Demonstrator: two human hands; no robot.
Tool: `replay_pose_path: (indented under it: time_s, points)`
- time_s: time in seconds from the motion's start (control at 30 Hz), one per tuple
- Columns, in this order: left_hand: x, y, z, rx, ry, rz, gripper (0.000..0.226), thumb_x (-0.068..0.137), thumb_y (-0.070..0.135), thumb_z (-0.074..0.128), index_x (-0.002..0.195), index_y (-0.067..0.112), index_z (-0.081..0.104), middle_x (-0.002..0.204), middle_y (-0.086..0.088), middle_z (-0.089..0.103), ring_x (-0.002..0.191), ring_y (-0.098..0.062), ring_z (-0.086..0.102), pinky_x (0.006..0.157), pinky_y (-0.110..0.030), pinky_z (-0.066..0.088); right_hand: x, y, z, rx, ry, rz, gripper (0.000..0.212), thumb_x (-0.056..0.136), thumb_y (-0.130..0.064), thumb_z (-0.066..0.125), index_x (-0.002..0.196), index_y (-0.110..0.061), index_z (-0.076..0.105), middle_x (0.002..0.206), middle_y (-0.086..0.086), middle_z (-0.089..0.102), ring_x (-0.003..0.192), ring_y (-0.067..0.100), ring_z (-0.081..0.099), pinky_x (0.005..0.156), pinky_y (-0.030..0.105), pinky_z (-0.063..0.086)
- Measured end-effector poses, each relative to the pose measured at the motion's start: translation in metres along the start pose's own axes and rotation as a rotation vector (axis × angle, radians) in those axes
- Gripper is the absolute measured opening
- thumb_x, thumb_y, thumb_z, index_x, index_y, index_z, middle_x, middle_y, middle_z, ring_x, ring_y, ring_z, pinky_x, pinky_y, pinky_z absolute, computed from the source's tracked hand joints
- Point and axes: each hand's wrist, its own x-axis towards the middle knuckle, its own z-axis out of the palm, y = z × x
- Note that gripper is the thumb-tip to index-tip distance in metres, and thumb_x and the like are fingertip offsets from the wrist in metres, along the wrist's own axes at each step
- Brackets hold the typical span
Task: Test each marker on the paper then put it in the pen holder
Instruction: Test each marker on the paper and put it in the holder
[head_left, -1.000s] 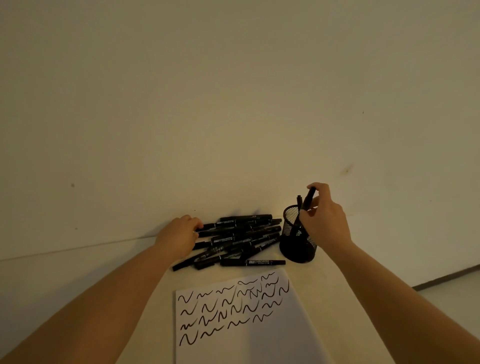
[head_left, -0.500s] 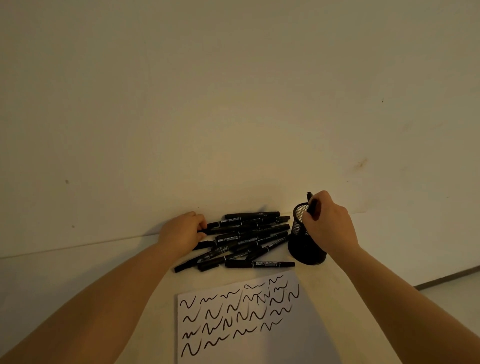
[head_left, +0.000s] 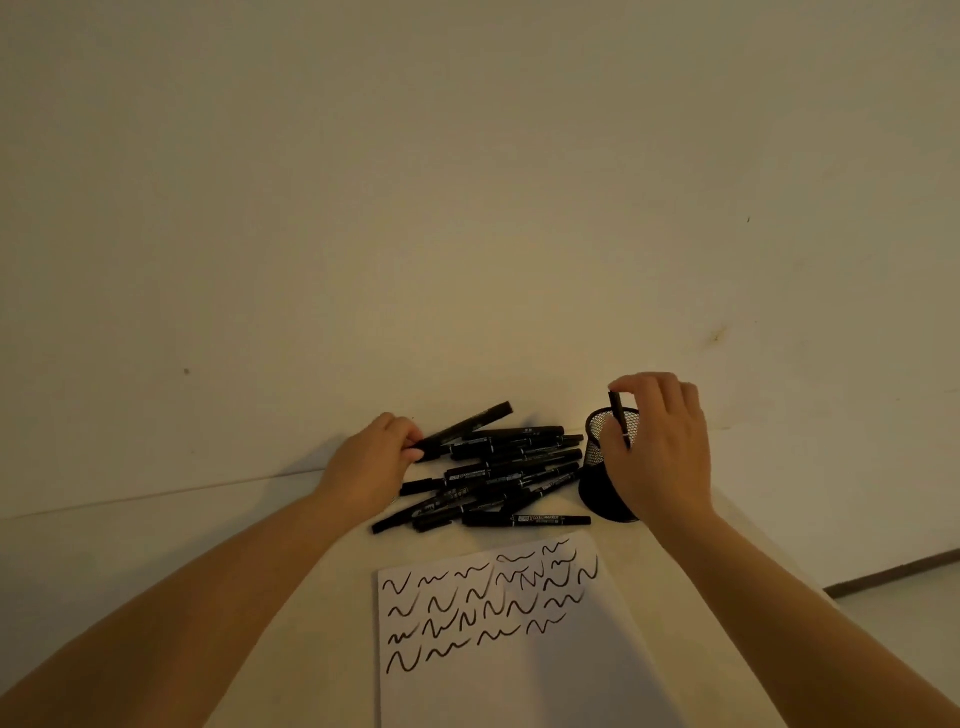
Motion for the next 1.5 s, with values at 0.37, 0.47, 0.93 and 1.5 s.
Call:
replay_pose_path:
  time_s: [0.37, 0.47, 0.93, 1.5]
  points:
    - [-0.114, 0.083, -0.020, -0.302, -0.107, 0.043, 0.014, 0.092, 0.029, 0.050, 0.105, 0.026, 0.054, 0.097, 0.015, 0.051, 0.088, 0.001, 0.051, 0.072, -0.010, 0.040, -0.080, -0.073, -0.025, 1.005, -0.581, 0.731, 0.018, 0.089, -0.027, 0.054, 0.087, -0.012, 0.063, 0.054, -0.005, 0.058, 0.046, 0.007, 0.047, 0.047, 0.021, 0.039]
    - [-0.133, 0.088, -0.026, -0.307, -0.068, 0.078, 0.013, 0.092, 0.030, 0.049, 0.100, 0.025, 0.059, 0.084, 0.018, 0.051, 0.079, 0.002, 0.051, 0.066, -0.006, 0.037, -0.091, -0.076, -0.036, 1.122, -0.584, 0.890, 0.017, 0.089, -0.019, 0.056, 0.081, -0.005, 0.058, 0.046, -0.001, 0.051, 0.040, 0.011, 0.042, 0.041, 0.023, 0.033]
    - [-0.188, 0.108, -0.044, -0.075, -0.239, 0.160, 0.035, 0.094, 0.048, 0.023, 0.066, 0.030, 0.033, 0.060, 0.012, 0.040, 0.055, -0.005, 0.037, 0.052, -0.025, 0.028, -0.091, -0.041, -0.080, 1.257, -0.440, 1.303, 0.030, 0.086, -0.010, 0.043, 0.056, -0.009, 0.038, 0.032, 0.001, 0.034, 0.023, 0.009, 0.026, 0.029, 0.010, 0.017]
    - [-0.177, 0.098, -0.007, -0.462, -0.233, 0.003, 0.017, 0.093, 0.037, 0.043, 0.077, 0.039, 0.048, 0.071, 0.014, 0.064, 0.058, 0.003, 0.058, 0.063, -0.020, 0.048, -0.115, -0.014, -0.051, 0.780, -0.526, 0.831, 0.006, 0.087, -0.014, 0.060, 0.088, -0.017, 0.065, 0.077, 0.005, 0.066, 0.069, 0.015, 0.059, 0.060, 0.023, 0.048]
